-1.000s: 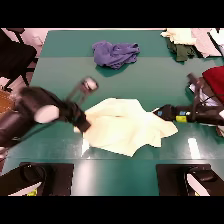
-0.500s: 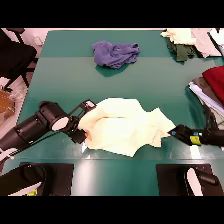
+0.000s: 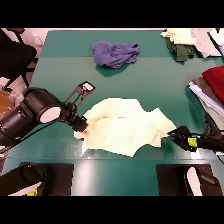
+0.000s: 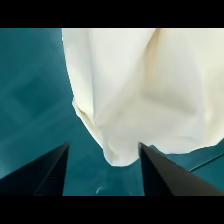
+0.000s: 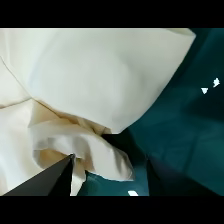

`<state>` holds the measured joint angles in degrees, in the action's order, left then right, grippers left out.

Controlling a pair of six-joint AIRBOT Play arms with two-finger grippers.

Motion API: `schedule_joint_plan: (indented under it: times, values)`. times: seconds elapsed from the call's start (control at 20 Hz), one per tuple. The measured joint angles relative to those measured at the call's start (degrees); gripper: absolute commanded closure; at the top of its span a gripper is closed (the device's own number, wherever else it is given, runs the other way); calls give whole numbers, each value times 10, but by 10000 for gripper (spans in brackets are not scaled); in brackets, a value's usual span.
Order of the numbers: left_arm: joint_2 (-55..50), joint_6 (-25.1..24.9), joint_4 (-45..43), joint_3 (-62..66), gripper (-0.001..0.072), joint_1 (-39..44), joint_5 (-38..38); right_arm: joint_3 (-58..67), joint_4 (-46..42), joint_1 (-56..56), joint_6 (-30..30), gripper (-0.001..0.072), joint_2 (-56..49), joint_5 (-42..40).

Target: Fold the shirts.

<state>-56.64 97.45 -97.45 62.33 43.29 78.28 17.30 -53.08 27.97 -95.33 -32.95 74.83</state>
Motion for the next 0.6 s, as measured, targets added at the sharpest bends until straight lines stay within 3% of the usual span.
schedule_joint_plan:
  times: [0.35,0.45,0.55,0.6]
  values:
    - [12,8,-54,24,189,0,21,5,28,-110,-16,219,-154,-95]
    - [13,16,-63,25,190,0,18,7,63,-147,-4,306,-194,-141]
    - [13,32,-71,26,191,-3,-4,12,97,-185,19,545,-227,-195]
    - [12,41,-71,26,241,-10,-22,18,104,-202,29,622,-240,-221]
